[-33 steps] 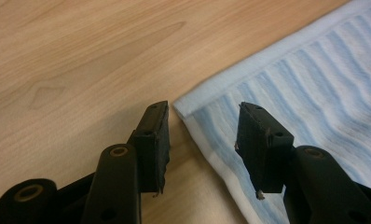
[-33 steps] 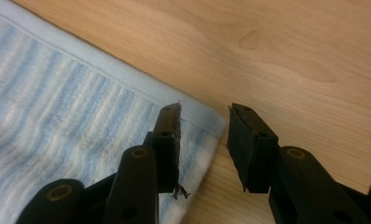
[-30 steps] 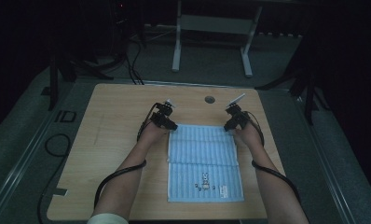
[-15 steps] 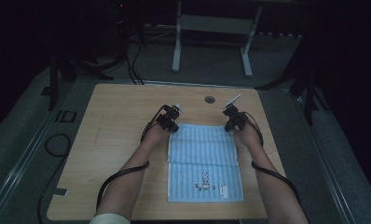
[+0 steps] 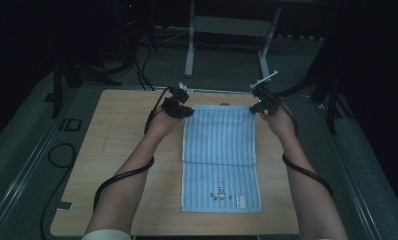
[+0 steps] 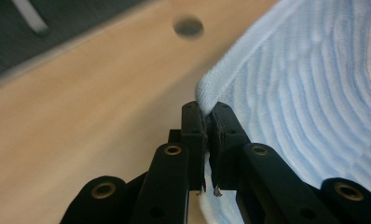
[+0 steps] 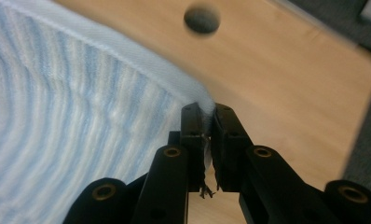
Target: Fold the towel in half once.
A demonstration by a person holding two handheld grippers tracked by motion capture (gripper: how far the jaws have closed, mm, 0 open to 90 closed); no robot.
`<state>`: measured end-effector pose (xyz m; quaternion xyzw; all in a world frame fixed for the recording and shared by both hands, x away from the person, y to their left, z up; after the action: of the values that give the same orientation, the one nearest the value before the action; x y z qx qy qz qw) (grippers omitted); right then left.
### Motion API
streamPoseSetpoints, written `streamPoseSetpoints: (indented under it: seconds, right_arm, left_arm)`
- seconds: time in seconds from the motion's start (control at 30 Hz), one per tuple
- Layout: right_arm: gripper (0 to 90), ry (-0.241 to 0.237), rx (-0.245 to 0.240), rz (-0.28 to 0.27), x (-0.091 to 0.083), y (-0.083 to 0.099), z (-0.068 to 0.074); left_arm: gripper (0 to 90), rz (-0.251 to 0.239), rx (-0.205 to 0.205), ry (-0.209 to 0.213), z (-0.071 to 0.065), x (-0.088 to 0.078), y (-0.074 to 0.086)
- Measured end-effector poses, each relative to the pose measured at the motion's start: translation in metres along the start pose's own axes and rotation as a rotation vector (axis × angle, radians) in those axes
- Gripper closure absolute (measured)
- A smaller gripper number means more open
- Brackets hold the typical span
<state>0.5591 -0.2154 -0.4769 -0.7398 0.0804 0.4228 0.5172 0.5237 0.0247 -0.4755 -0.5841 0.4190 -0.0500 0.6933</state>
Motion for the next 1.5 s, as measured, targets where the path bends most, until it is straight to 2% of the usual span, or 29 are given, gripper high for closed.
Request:
streamPoseSetpoints:
  seconds: [0.03, 0.1, 0.17, 0.2, 0.27, 0.3, 0.4, 0.5, 0.53, 0.6, 0.63, 0.73, 0.77, 0.8, 0.83, 0.87, 0.9, 0.97, 1.0, 1.03, 1.07, 1.1, 1.17, 1.23, 1.27, 1.37, 1.43, 1.47, 1.5]
  right_arm:
    - [83.7, 0.009, -0.001, -0.011, -0.006, -0.007, -0.002]
    - [83.7, 0.016, -0.010, -0.048, -0.022, -0.026, -0.005]
    - [83.7, 0.026, -0.024, -0.102, -0.041, -0.046, -0.006]
    - [83.6, 0.016, -0.032, -0.123, -0.050, -0.052, -0.005]
    - [83.6, 0.014, -0.042, -0.136, -0.055, -0.055, -0.004]
    - [83.6, 0.027, -0.065, -0.167, -0.070, -0.060, -0.005]
    - [83.5, 0.021, -0.051, -0.198, -0.082, -0.059, -0.005]
    - [83.5, 0.011, -0.068, -0.219, -0.094, -0.054, 0.000]
    - [83.5, 0.005, -0.073, -0.234, -0.098, -0.051, 0.004]
    - [83.5, -0.018, -0.086, -0.251, -0.104, -0.042, 0.012]
    - [83.5, -0.025, -0.096, -0.252, -0.106, -0.035, 0.016]
    - [83.4, -0.055, -0.117, -0.242, -0.107, -0.011, 0.026]
    - [83.4, -0.055, -0.117, -0.242, -0.107, -0.011, 0.026]
    - [83.4, -0.080, -0.123, -0.231, -0.106, 0.011, 0.035]
    - [83.4, -0.080, -0.123, -0.231, -0.106, 0.011, 0.035]
    - [83.4, -0.085, -0.126, -0.221, -0.106, 0.018, 0.037]
    - [83.3, -0.108, -0.126, -0.204, -0.105, 0.042, 0.045]
    - [83.3, -0.132, -0.134, -0.186, -0.104, 0.063, 0.053]
    - [83.3, -0.146, -0.125, -0.179, -0.104, 0.076, 0.059]
    - [83.3, -0.146, -0.125, -0.179, -0.104, 0.076, 0.059]
    - [83.0, -0.169, -0.131, -0.167, -0.104, 0.097, 0.069]
    - [83.0, -0.178, -0.131, -0.157, -0.104, 0.107, 0.075]
    - [82.9, -0.194, -0.138, -0.145, -0.105, 0.123, 0.084]
    - [82.9, -0.213, -0.129, -0.135, -0.105, 0.139, 0.093]
    - [82.9, -0.220, -0.135, -0.116, -0.104, 0.150, 0.097]
    - [82.9, -0.243, -0.124, -0.087, -0.103, 0.171, 0.107]
    - [82.9, -0.243, -0.118, -0.082, -0.101, 0.179, 0.110]
    - [82.9, -0.267, -0.110, -0.066, -0.098, 0.190, 0.115]
    - [82.9, -0.267, -0.110, -0.066, -0.098, 0.190, 0.115]
  left_arm:
    - [84.8, 0.000, 0.000, 0.000, 0.000, 0.000, 0.000]
    - [84.8, -0.052, 0.023, -0.001, -0.003, -0.020, -0.030]
    - [84.7, -0.064, 0.030, 0.002, -0.004, -0.026, -0.037]
    - [84.6, -0.095, 0.040, 0.007, -0.007, -0.036, -0.048]
    - [84.7, -0.113, 0.052, 0.007, -0.009, -0.042, -0.053]
    - [84.6, -0.127, 0.049, 0.021, -0.011, -0.049, -0.057]
    - [84.6, -0.145, 0.058, 0.028, -0.014, -0.057, -0.059]
    - [84.5, -0.147, 0.079, 0.034, -0.020, -0.063, -0.057]
    - [84.5, -0.151, 0.084, 0.069, -0.028, -0.068, -0.052]
    - [84.5, -0.143, 0.110, 0.081, -0.035, -0.072, -0.042]
    - [84.5, -0.143, 0.110, 0.081, -0.035, -0.072, -0.042]
    - [84.5, -0.127, 0.111, 0.119, -0.049, -0.078, -0.016]
    - [84.5, -0.127, 0.111, 0.119, -0.049, -0.078, -0.016]
    - [84.4, -0.121, 0.124, 0.152, -0.059, -0.081, 0.000]
    - [84.4, -0.121, 0.124, 0.152, -0.059, -0.081, 0.000]
    - [84.4, -0.117, 0.133, 0.170, -0.066, -0.083, 0.013]
    - [84.4, -0.093, 0.140, 0.204, -0.075, -0.084, 0.030]
    - [84.3, -0.084, 0.155, 0.205, -0.078, -0.084, 0.036]
    - [84.3, -0.058, 0.177, 0.237, -0.087, -0.085, 0.053]
    - [84.3, -0.058, 0.177, 0.237, -0.087, -0.085, 0.053]
    - [84.3, -0.033, 0.187, 0.249, -0.093, -0.086, 0.065]
    - [84.3, -0.033, 0.187, 0.249, -0.093, -0.086, 0.065]
    - [84.3, 0.003, 0.198, 0.283, -0.105, -0.089, 0.086]
    - [84.1, 0.006, 0.201, 0.298, -0.109, -0.090, 0.091]
    - [84.1, 0.030, 0.198, 0.330, -0.119, -0.092, 0.109]
    - [84.1, 0.051, 0.181, 0.359, -0.130, -0.092, 0.133]
    - [84.0, 0.059, 0.177, 0.363, -0.132, -0.091, 0.139]
    - [84.0, 0.078, 0.171, 0.363, -0.135, -0.090, 0.154]
    - [84.0, 0.078, 0.171, 0.363, -0.135, -0.090, 0.154]
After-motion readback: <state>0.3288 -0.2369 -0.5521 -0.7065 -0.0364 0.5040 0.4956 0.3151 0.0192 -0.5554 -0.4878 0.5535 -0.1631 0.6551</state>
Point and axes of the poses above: each handheld gripper's, and its own axes: x roughly forward along the jaws, y roughly out of its underside, z roughly to its left, the point moved 10 cm from there along x, roughly forward along the jaws, and after that the axes turned 15 degrees about -z, right-handed, at the moved point
